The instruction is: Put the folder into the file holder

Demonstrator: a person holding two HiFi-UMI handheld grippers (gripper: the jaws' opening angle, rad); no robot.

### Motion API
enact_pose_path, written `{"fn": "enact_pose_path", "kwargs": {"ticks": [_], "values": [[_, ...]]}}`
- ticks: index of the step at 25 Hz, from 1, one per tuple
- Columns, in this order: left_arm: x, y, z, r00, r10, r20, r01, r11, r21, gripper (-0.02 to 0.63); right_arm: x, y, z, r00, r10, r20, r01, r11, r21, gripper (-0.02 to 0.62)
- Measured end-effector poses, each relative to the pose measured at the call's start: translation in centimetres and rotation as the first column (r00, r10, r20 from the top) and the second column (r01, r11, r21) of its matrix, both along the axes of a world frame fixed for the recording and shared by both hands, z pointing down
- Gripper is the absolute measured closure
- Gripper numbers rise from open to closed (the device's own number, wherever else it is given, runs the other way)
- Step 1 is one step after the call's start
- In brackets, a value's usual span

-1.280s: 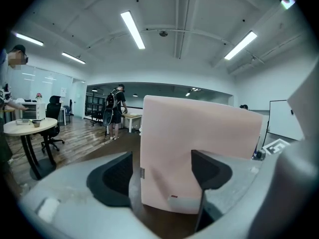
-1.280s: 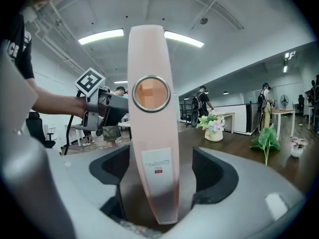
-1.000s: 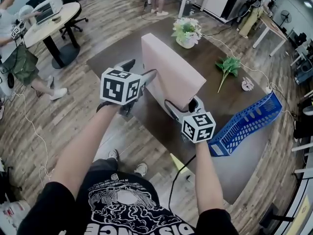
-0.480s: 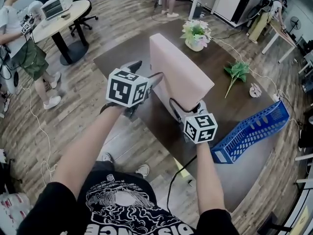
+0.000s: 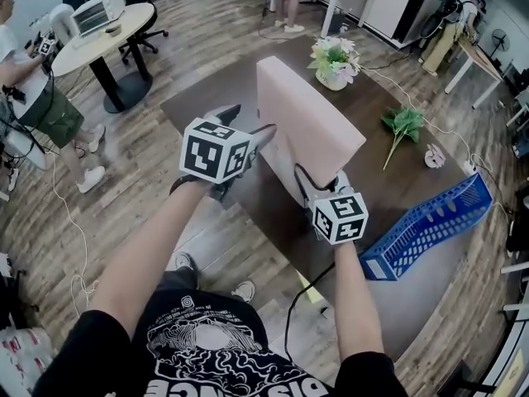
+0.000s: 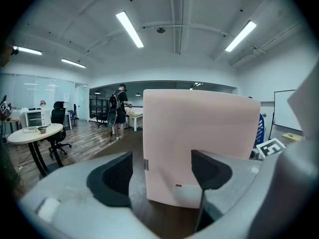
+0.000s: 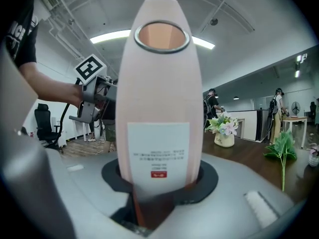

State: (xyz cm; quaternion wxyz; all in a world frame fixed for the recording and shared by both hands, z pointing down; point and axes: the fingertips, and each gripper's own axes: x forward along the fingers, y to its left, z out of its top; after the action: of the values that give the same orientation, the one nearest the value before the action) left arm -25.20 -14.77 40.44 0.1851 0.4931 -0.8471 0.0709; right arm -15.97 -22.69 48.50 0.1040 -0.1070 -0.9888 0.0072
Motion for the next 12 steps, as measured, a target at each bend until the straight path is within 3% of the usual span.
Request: {"fn": "enact_pose_path", "kwargs": {"ticks": [12], "values": [[1.0, -1.0, 0.3, 0.999, 0.037, -0.012, -0.037, 0.999, -0.003, 0.235, 1.3, -0.2, -0.4, 0.996, 0.088, 0.017, -0.088, 0.996, -0.001, 0.449]]}}
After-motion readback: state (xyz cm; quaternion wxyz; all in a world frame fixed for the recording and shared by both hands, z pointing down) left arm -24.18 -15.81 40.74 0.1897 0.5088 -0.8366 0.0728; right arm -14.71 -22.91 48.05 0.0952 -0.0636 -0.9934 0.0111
